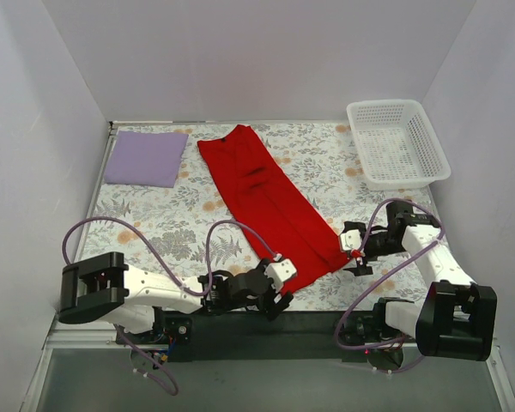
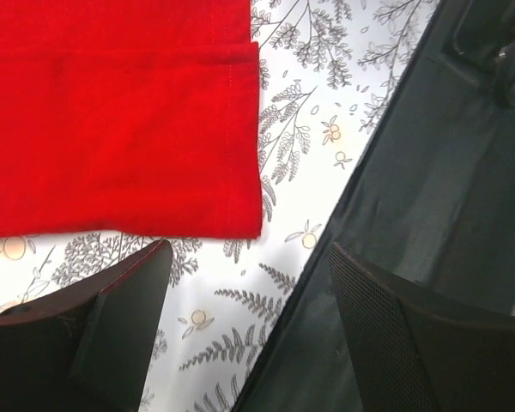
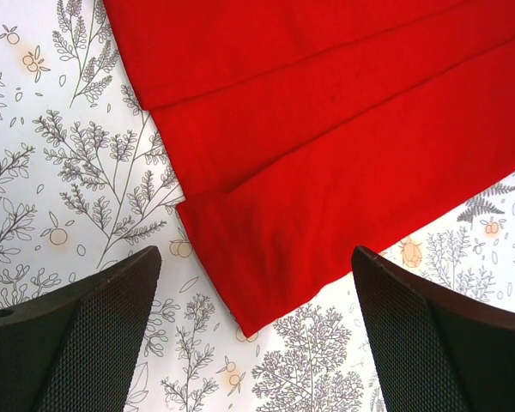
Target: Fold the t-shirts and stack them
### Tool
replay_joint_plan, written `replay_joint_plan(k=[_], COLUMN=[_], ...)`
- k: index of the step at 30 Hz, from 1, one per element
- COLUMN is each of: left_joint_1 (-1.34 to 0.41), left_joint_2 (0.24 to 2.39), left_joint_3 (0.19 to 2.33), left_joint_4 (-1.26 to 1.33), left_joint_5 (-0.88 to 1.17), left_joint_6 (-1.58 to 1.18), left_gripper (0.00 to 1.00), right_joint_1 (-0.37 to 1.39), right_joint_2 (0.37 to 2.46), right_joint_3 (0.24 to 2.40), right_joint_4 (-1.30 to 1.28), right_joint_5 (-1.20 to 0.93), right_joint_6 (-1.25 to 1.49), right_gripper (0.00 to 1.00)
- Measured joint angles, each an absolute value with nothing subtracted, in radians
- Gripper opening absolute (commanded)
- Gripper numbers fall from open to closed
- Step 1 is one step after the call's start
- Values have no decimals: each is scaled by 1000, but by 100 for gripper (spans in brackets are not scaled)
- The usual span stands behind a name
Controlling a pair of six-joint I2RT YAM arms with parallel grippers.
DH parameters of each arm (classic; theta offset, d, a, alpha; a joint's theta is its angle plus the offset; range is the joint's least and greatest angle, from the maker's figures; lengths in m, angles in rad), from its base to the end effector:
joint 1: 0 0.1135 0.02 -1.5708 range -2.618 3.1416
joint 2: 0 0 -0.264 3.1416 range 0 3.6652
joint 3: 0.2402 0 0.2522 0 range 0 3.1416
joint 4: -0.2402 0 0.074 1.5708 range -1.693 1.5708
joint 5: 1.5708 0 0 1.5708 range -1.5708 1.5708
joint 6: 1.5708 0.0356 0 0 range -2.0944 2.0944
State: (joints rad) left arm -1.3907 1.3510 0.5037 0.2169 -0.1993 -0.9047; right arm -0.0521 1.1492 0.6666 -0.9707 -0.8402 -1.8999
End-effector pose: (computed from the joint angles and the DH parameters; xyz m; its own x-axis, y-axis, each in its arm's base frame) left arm 0.0531 -0.2521 0.1631 -0.8009 0.0966 -0.5909 0.4952 0.6617 -0.5630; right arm 0.1694 0.0177 0.1968 0.3701 -0.6517 -0.6621 -0.9216 -0.1679 -0.3500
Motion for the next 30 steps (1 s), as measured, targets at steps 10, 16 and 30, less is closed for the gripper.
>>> replay_joint_plan(k=[10,16,30], left_joint_1=[-1403,-1404,-1405], left_joint_2=[1591,1654,1647], left_joint_3=[602,662,640], left_joint_4=[275,278,298], left_joint_5=[-290,-364,-385], left_joint_6=[-867,-870,-889], left_gripper=[57,31,0], right_joint_1=[-52,-52,-13], right_joint_2=[1187,1201,1301], right_joint_3=[677,677,643], right_joint_4=[-973,-974,-928], right_joint_5=[-834,-809,-702], right_joint_6=[-1901,-1916,-1963], right_gripper=[94,88,62])
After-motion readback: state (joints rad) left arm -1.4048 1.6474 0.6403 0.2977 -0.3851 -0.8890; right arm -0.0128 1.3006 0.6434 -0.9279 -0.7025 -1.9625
